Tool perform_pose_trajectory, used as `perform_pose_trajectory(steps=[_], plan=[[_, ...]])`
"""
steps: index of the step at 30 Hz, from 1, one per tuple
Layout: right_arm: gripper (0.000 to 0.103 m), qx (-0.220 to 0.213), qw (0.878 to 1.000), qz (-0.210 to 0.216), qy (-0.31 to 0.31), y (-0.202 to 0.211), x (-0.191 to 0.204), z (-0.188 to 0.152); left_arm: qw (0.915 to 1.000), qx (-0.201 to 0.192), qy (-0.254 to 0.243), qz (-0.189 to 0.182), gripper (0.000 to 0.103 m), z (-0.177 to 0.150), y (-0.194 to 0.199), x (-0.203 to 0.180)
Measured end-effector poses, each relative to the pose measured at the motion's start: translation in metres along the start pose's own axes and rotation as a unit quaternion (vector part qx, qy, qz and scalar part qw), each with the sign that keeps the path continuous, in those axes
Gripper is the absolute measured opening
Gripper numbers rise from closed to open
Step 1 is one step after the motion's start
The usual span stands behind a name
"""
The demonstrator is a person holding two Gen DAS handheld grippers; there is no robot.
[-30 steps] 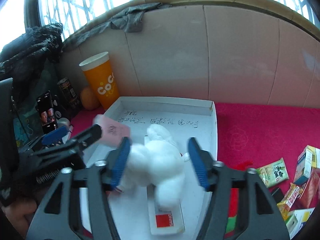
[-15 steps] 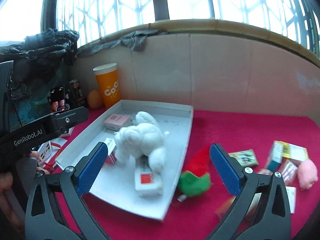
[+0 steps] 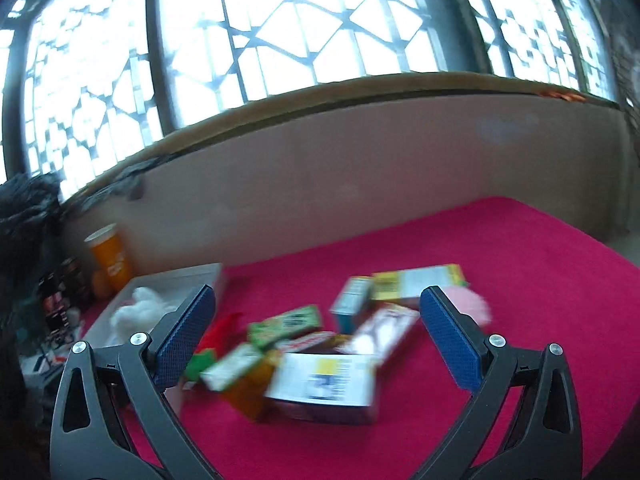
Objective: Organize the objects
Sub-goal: 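Move left tool to yellow tissue pack while right tool approaches white medicine box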
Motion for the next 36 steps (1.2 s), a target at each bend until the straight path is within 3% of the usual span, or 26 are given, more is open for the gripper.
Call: perform_pose_trajectory(steps=[4, 7, 9, 11, 16, 20, 26, 28, 29, 30, 32, 36], plan=[[0.103, 0.038, 0.998, -0.040, -0.031, -0.013, -0.053, -0.008, 0.9986, 0.034, -0.040, -0.013, 0.103, -0.013, -0.023, -0.025], [0.103, 0.073, 0.997, 0.017, -0.029, -0.019, -0.059, -0.020, 0.9966, 0.044, -0.068, -0.012, 0.103, -0.014, -0.035, -0.035], [0.103, 0.086, 0.994, 0.069, 0.017, -0.022, -0.039, -0.025, 0.9955, 0.052, -0.079, -0.013, 0.103, -0.012, -0.043, -0.037], [0.103, 0.096, 0.982, 0.113, 0.118, -0.024, -0.008, -0.032, 0.9951, 0.058, -0.080, -0.011, 0.103, -0.009, -0.050, -0.038], [0.103, 0.101, 0.944, 0.113, 0.292, -0.044, 0.034, -0.051, 0.9957, 0.060, -0.070, -0.005, 0.103, -0.010, -0.049, -0.034], [0.103, 0.121, 0.922, 0.142, 0.338, -0.067, 0.052, -0.062, 0.9955, 0.064, -0.068, 0.013, 0.102, -0.012, -0.048, -0.028], [0.102, 0.181, 0.909, 0.176, 0.331, -0.082, 0.047, -0.082, 0.9962, 0.064, -0.057, 0.012, 0.102, -0.011, -0.049, -0.020], [0.086, 0.169, 0.908, 0.182, 0.337, -0.069, 0.045, -0.086, 0.9959, 0.064, -0.062, 0.015, 0.102, -0.010, -0.051, -0.019], [0.059, 0.168, 0.907, 0.187, 0.338, -0.063, 0.043, -0.088, 0.9959, 0.064, -0.062, 0.016, 0.102, -0.010, -0.052, -0.019], [0.050, 0.168, 0.907, 0.194, 0.334, -0.054, 0.040, -0.089, 0.9959, 0.064, -0.061, 0.016, 0.102, -0.010, -0.053, -0.019], [0.051, 0.177, 0.907, 0.213, 0.318, -0.042, 0.035, -0.092, 0.9959, 0.066, -0.061, 0.015, 0.102, -0.009, -0.056, -0.020], [0.051, 0.173, 0.913, 0.199, 0.310, -0.042, 0.032, -0.093, 0.9941, 0.074, -0.076, 0.021, 0.102, -0.006, -0.067, -0.023]])
Point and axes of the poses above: each gripper's, at about its wrist camera, not at the fingertips, and y roughly against the way its jaws point, x to its left, z to its top, the point moved 7 cm from there along -y, roughly the way its jaws point, and after that the axes turned 6 degrees about -z, right-handed, at the moved point
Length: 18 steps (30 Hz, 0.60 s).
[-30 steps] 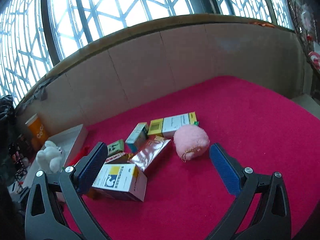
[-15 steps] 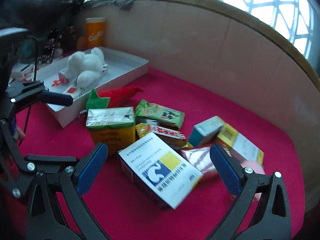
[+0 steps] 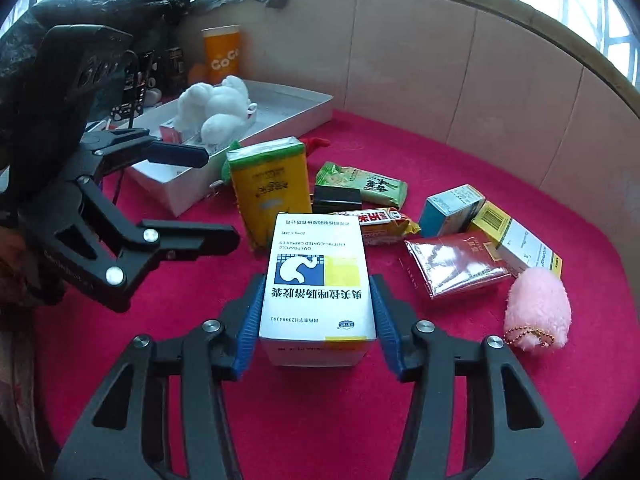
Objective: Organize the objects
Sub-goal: 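Move left tool to yellow tissue pack while right tool approaches white medicine box, then close right gripper on white medicine box while left gripper closes on yellow tissue pack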
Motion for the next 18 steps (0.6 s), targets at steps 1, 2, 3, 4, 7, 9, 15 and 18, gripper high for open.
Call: perform_pose_trajectory(steps=[1, 2, 3, 4, 7, 9, 15, 18], plan=[[0.051, 0.003, 1.000, -0.001, -0.008, -0.005, -0.002, 0.002, 1.0000, 0.003, -0.004, 0.003, 0.102, 0.001, -0.003, 0.000], [0.051, 0.005, 1.000, -0.002, -0.015, -0.009, -0.003, 0.003, 0.9999, 0.006, -0.005, 0.007, 0.102, 0.003, -0.006, 0.000], [0.051, 0.008, 1.000, 0.000, -0.020, -0.012, -0.003, 0.005, 0.9999, 0.006, -0.003, 0.011, 0.102, 0.005, -0.008, 0.003], [0.051, 0.010, 1.000, -0.008, -0.020, -0.016, -0.004, 0.005, 0.9999, 0.007, 0.000, 0.012, 0.102, 0.007, -0.010, 0.005], [0.051, 0.019, 1.000, -0.011, -0.021, -0.019, -0.001, -0.001, 0.9999, 0.009, 0.010, 0.005, 0.102, 0.014, -0.016, 0.007], [0.051, 0.022, 0.999, -0.021, -0.017, -0.015, 0.000, -0.007, 0.9999, 0.006, 0.008, -0.004, 0.102, 0.020, -0.018, 0.002], [0.051, 0.024, 0.998, -0.042, -0.048, 0.008, -0.010, -0.026, 0.9998, -0.013, -0.011, -0.014, 0.102, 0.028, -0.010, -0.011], [0.051, 0.028, 0.996, -0.048, -0.071, 0.016, -0.020, -0.038, 0.9998, 0.001, -0.002, -0.022, 0.102, 0.028, -0.015, -0.008]])
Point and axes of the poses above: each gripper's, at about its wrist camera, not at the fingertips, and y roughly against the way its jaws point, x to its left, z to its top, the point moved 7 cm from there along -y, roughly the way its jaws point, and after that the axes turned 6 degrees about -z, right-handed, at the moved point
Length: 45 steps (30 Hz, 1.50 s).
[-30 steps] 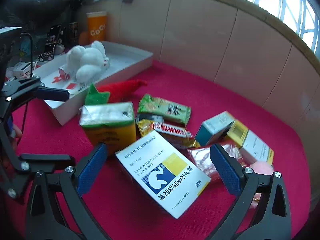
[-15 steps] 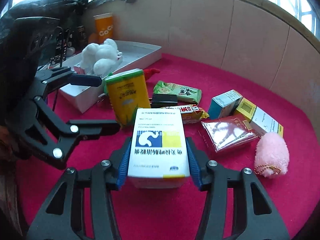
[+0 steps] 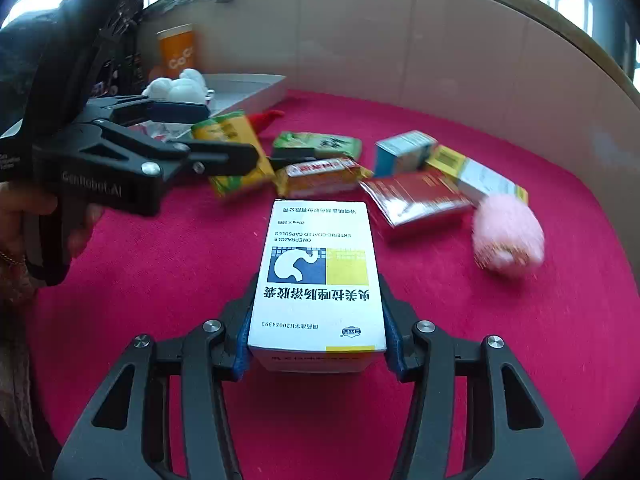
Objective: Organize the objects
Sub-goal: 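Close right gripper on white medicine box while left gripper closes on yellow tissue pack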
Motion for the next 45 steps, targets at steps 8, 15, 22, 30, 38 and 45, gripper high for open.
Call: perform_pose_trajectory(steps=[8, 15, 22, 30, 38, 45], plan=[[0.051, 0.002, 0.999, -0.007, -0.044, 0.003, -0.016, -0.005, 0.9999, 0.002, 0.001, -0.015, 0.102, 0.007, -0.004, -0.004], [0.051, 0.005, 0.999, 0.003, -0.051, 0.002, -0.018, -0.004, 0.9942, 0.082, 0.022, -0.066, 0.102, -0.014, -0.029, -0.013], [0.051, 0.004, 0.998, 0.007, -0.057, 0.003, -0.018, -0.004, 0.9851, 0.090, 0.022, -0.145, 0.102, -0.049, -0.003, -0.055], [0.052, 0.010, 0.998, 0.010, -0.060, 0.000, -0.018, -0.006, 0.9942, 0.054, -0.046, -0.081, 0.102, -0.020, -0.006, -0.045], [0.053, 0.029, 0.997, 0.020, -0.073, -0.007, -0.021, -0.009, 0.9850, 0.090, -0.096, -0.112, 0.101, -0.033, -0.033, -0.051], [0.053, 0.046, 0.995, 0.022, -0.083, -0.013, -0.023, -0.012, 0.9787, 0.097, -0.122, -0.134, 0.072, -0.051, -0.023, -0.062]])
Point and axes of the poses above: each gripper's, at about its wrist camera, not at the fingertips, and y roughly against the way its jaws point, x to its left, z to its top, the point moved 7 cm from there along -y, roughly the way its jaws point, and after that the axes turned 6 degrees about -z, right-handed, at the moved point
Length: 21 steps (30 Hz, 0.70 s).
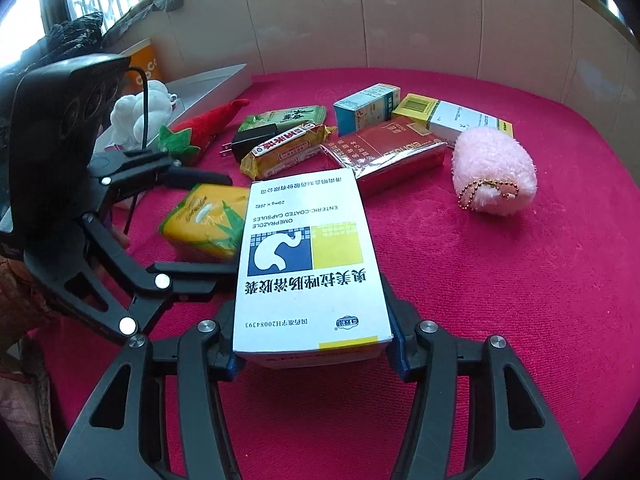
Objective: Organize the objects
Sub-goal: 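Close right gripper on white medicine box while left gripper closes on yellow tissue pack, then lift and carry tissue pack and medicine box over the white tray with both tools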
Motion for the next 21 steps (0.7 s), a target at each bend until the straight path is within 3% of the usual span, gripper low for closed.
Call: perform_pose_trajectory(steps=[1, 3, 9, 21], plan=[[0.053, 0.002, 1.000, -0.004, 0.002, -0.001, 0.001, 0.000, 0.9999, 0.002, -0.010, 0.008, 0.063, -0.002, 0.001, -0.003], [0.053, 0.004, 1.000, -0.013, 0.009, -0.002, 0.002, 0.000, 0.9998, 0.003, -0.017, 0.012, 0.056, -0.004, 0.003, -0.008], [0.053, 0.009, 0.998, -0.044, 0.032, -0.005, 0.007, -0.001, 0.9997, 0.000, -0.011, 0.022, 0.056, 0.005, -0.003, -0.007], [0.064, 0.008, 1.000, -0.019, 0.011, -0.004, 0.005, -0.001, 0.9995, -0.002, 0.011, 0.031, 0.057, 0.009, -0.008, 0.001]])
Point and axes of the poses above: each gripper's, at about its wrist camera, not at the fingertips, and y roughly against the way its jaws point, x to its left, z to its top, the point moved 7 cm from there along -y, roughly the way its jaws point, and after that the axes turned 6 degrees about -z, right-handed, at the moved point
